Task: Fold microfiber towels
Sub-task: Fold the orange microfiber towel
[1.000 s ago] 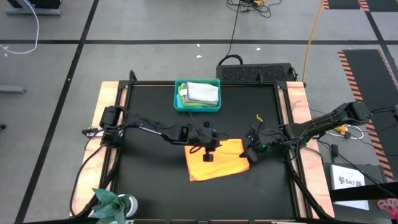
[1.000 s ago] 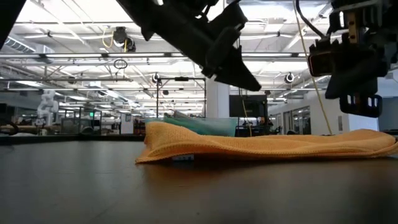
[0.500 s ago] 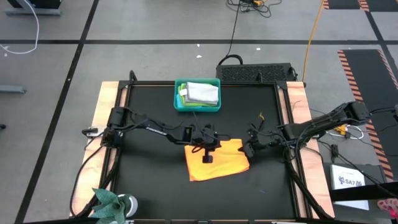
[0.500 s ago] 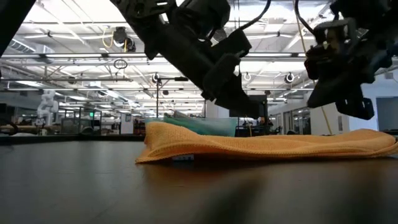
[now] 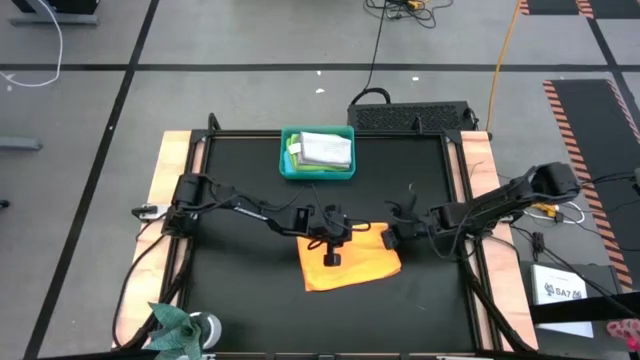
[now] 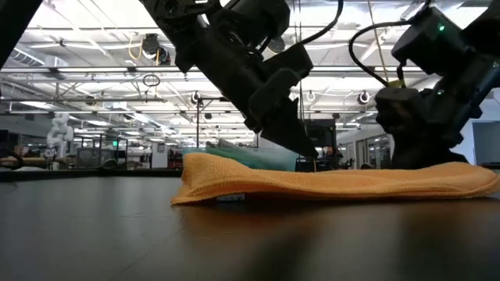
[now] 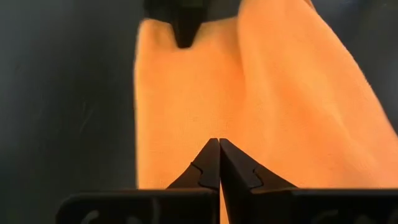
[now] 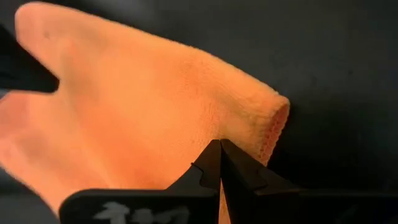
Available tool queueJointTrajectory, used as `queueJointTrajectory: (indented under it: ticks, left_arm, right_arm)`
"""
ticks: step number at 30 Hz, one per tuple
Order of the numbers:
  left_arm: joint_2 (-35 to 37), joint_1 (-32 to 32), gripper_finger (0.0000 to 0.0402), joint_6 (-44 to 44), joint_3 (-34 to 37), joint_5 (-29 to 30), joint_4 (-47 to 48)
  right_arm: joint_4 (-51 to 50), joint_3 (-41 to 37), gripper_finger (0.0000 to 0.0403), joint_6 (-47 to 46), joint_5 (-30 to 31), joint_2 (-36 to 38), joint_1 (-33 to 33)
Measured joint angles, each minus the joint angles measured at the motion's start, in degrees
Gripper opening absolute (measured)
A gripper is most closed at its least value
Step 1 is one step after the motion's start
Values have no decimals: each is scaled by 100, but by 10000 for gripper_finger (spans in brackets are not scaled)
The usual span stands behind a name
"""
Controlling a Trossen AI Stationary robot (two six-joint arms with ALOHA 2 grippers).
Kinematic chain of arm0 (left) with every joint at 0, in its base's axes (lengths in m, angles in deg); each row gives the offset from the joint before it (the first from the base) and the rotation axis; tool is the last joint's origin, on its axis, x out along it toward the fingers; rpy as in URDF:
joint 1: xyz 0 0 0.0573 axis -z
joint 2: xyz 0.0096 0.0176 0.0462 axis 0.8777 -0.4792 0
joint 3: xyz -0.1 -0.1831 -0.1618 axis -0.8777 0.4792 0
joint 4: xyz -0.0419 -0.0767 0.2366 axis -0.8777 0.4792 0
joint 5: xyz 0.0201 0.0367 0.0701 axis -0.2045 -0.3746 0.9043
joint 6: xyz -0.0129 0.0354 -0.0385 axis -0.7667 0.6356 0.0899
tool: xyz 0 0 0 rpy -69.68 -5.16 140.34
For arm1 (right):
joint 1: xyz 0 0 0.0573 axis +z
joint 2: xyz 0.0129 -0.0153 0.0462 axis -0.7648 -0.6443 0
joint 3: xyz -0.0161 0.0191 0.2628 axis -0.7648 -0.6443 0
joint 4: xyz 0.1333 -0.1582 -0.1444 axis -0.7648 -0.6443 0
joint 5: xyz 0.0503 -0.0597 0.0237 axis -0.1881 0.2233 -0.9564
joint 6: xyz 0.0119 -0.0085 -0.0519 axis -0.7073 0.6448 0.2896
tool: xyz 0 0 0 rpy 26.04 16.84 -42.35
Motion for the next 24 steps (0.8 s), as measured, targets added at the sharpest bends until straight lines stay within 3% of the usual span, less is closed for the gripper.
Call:
queueJointTrajectory:
  ticks: [6,12,14,20,24]
  left_arm:
    - [0,182,13,-288,-4,-33,385]
    - [0,273,4,-435,-4,4,501]
    - [0,268,9,-443,-4,15,502]
    - [1,223,10,-430,-4,198,501]
    - [172,196,5,-364,-9,554,471]
  right_arm:
    - [68,17,0,463,451,-289,-333]
    - [2,-10,0,1265,1168,-174,-858]
    - [87,-11,0,1572,1157,-111,-1054]
    - [1837,-10,0,2175,-221,207,-1240]
    - [2480,1,0,1889,-765,203,-678]
